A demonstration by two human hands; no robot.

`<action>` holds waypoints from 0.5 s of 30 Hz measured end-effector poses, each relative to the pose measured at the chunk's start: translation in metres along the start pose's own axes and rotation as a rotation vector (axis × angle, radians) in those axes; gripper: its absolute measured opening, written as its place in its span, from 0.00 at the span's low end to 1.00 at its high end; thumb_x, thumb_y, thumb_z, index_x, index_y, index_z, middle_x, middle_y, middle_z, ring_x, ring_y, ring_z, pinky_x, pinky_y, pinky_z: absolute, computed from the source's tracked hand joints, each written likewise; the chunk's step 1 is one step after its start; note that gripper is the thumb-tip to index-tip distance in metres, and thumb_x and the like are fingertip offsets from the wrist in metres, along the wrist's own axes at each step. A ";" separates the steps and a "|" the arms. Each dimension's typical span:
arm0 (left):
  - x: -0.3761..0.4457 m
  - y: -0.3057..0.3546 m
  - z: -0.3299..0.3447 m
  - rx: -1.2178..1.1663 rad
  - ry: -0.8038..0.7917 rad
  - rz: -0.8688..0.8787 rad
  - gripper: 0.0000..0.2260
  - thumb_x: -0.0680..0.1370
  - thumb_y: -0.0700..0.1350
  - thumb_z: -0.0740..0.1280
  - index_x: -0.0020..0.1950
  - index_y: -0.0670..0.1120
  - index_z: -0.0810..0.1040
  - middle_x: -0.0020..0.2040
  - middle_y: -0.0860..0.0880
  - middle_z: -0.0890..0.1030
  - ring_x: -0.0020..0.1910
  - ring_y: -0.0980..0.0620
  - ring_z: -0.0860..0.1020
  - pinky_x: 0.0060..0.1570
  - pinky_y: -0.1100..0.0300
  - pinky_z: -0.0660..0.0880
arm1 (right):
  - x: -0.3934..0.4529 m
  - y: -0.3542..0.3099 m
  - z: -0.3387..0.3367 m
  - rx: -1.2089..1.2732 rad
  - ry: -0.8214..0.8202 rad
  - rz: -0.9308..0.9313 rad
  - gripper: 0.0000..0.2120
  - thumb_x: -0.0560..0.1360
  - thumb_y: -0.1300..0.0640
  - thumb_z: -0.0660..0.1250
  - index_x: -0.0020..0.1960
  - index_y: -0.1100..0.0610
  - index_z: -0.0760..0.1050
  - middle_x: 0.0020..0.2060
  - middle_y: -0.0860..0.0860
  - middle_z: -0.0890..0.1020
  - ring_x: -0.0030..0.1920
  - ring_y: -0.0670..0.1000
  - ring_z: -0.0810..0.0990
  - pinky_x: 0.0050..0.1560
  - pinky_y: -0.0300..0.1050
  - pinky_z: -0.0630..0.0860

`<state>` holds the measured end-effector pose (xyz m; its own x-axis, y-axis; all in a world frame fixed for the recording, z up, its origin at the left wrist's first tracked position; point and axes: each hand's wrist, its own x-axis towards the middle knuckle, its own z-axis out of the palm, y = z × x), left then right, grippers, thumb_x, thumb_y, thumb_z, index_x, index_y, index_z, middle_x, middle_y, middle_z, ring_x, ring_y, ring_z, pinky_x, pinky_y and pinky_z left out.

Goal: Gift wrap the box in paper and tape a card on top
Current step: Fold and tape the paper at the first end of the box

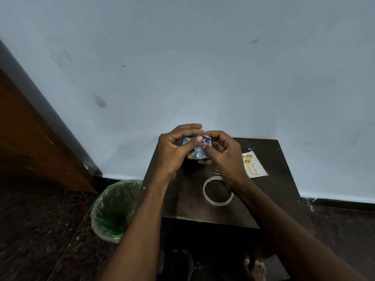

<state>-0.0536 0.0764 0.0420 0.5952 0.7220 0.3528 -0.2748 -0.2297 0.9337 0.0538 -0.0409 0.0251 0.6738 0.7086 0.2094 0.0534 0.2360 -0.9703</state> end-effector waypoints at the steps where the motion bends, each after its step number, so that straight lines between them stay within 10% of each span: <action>1: 0.001 -0.001 -0.002 -0.036 0.011 -0.032 0.10 0.79 0.33 0.73 0.53 0.46 0.90 0.58 0.46 0.88 0.60 0.44 0.85 0.63 0.44 0.82 | 0.001 0.002 -0.002 -0.032 -0.001 -0.019 0.12 0.79 0.69 0.69 0.61 0.59 0.79 0.55 0.58 0.85 0.55 0.57 0.87 0.46 0.62 0.86; 15: 0.004 -0.003 -0.013 0.034 -0.121 -0.093 0.17 0.73 0.31 0.66 0.56 0.43 0.89 0.53 0.42 0.89 0.57 0.37 0.86 0.59 0.39 0.83 | 0.006 0.005 -0.007 -0.231 -0.003 -0.189 0.14 0.77 0.67 0.66 0.60 0.58 0.82 0.54 0.51 0.87 0.58 0.54 0.85 0.59 0.60 0.83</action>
<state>-0.0607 0.0885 0.0396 0.7039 0.6579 0.2679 -0.1897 -0.1893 0.9634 0.0632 -0.0404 0.0207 0.6341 0.6685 0.3886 0.3436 0.2066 -0.9161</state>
